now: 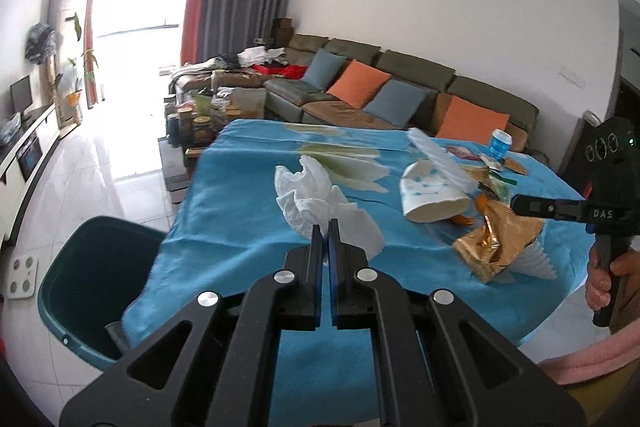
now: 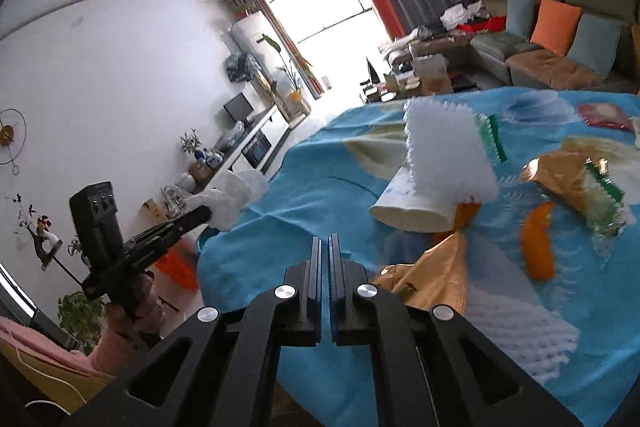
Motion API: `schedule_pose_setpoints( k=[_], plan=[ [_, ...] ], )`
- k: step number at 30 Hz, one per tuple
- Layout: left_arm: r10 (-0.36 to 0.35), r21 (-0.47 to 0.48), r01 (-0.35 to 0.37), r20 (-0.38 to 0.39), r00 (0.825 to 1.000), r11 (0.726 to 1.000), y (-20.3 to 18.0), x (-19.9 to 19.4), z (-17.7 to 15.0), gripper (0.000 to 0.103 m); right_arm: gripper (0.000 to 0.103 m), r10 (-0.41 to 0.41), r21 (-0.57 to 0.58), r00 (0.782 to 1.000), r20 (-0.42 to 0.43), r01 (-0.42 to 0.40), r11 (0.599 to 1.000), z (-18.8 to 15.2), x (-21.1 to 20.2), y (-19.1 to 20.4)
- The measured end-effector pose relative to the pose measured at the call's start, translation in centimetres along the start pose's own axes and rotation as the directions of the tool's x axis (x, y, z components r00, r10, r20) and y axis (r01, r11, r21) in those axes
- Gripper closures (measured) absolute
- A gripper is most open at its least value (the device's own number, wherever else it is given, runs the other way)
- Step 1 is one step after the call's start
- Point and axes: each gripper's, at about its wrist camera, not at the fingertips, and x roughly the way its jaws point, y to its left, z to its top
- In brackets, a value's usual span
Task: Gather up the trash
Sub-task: 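Lift the tissue with the left tool while the right tool lifts the gold wrapper, then carry the tissue and the wrapper over the teal bin and open both tools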
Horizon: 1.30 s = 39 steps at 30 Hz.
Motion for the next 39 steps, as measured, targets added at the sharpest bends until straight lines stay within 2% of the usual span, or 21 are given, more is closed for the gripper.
schedule_pose_setpoints(
  k=[2,3,5,7,8,9,10,11,13,14,15,16,17,23,28,34,39],
  plan=[
    [0.01,-0.012,-0.01,-0.004,1.0,1.0,0.6,-0.2,-0.3,0.1,0.091,-0.07,-0.008,0.997,-0.015,0.07,0.998,-0.1,0.3,-0.5],
    [0.015,-0.015,-0.015,-0.007,1.0,1.0,0.9,-0.2,-0.5,0.1,0.079,-0.09,-0.004,0.996,-0.017,0.09,0.996,-0.1,0.3,-0.8],
    [0.017,-0.021,-0.017,-0.016,1.0,1.0,1.3,0.0,-0.8,0.1,0.07,-0.149,0.018,0.989,0.001,0.149,0.989,-0.3,-0.6,-1.8],
    [0.018,-0.023,-0.019,-0.021,1.0,1.0,1.4,0.1,-1.0,0.1,0.07,-0.183,0.03,0.983,0.015,0.182,0.983,-0.5,-1.5,-2.4],
    [0.019,-0.024,-0.02,-0.023,1.0,1.0,1.5,0.2,-1.1,0.1,0.065,-0.2,0.037,0.98,0.024,0.199,0.979,-0.6,-1.9,-2.8],
    [0.019,-0.027,-0.019,-0.024,1.0,0.999,1.6,0.3,-1.2,0.1,0.053,-0.224,0.046,0.974,0.033,0.222,0.974,-0.6,-2.4,-3.2],
    [0.02,-0.027,-0.021,-0.026,0.999,0.999,1.7,0.3,-1.2,0.1,0.048,-0.241,0.061,0.97,0.035,0.238,0.969,-0.6,-2.6,-3.6],
    [0.023,-0.028,-0.023,-0.028,0.999,0.999,1.8,0.4,-1.3,0.1,0.047,-0.242,0.079,0.97,0.03,0.239,0.968,-0.7,-2.7,-4.1],
    [0.027,-0.029,-0.028,-0.031,0.999,0.999,1.9,0.5,-1.3,0.1,0.05,-0.189,0.116,0.982,-0.018,0.19,0.975,-1.0,-2.0,-5.0],
    [0.03,-0.03,-0.031,-0.031,0.999,0.999,1.9,0.6,-1.3,0.1,0.064,-0.184,0.11,0.982,-0.034,0.187,0.976,-1.2,-1.6,-5.0],
    [0.036,-0.032,-0.037,-0.032,0.999,0.999,1.9,0.7,-1.2,0.1,0.088,-0.177,0.094,0.983,-0.053,0.182,0.979,-1.4,-1.1,-4.9],
    [0.041,-0.034,-0.042,-0.033,0.999,0.999,2.1,0.7,-1.3,0.1,0.098,-0.165,0.089,0.984,-0.063,0.171,0.981,-1.5,-0.8,-4.6],
    [0.047,-0.037,-0.048,-0.033,0.998,0.998,2.2,0.6,-1.3,0.1,0.1,-0.159,0.087,0.985,-0.065,0.164,0.983,-1.6,-0.6,-4.5],
    [0.095,-0.056,-0.095,-0.013,0.995,0.994,3.8,-0.6,-1.2,0.1,0.101,-0.099,0.023,0.995,-0.028,0.1,0.995,0.0,0.2,-1.6],
    [0.161,-0.072,-0.16,0.008,0.987,0.984,5.8,-2.2,-1.0,0.1,0.101,-0.003,-0.026,1.0,-0.015,0.003,1.0,2.4,2.4,1.2],
    [0.274,-0.109,-0.27,0.016,0.962,0.957,9.3,-4.0,-1.1,0.1,0.101,0.116,-0.102,0.992,-0.055,-0.121,0.987,4.8,7.8,5.5],
    [0.341,-0.14,-0.339,-0.008,0.94,0.93,12.3,-4.8,-1.7,0.1,0.101,0.207,-0.13,0.973,-0.104,-0.22,0.967,6.9,12.7,8.8]
  ],
)
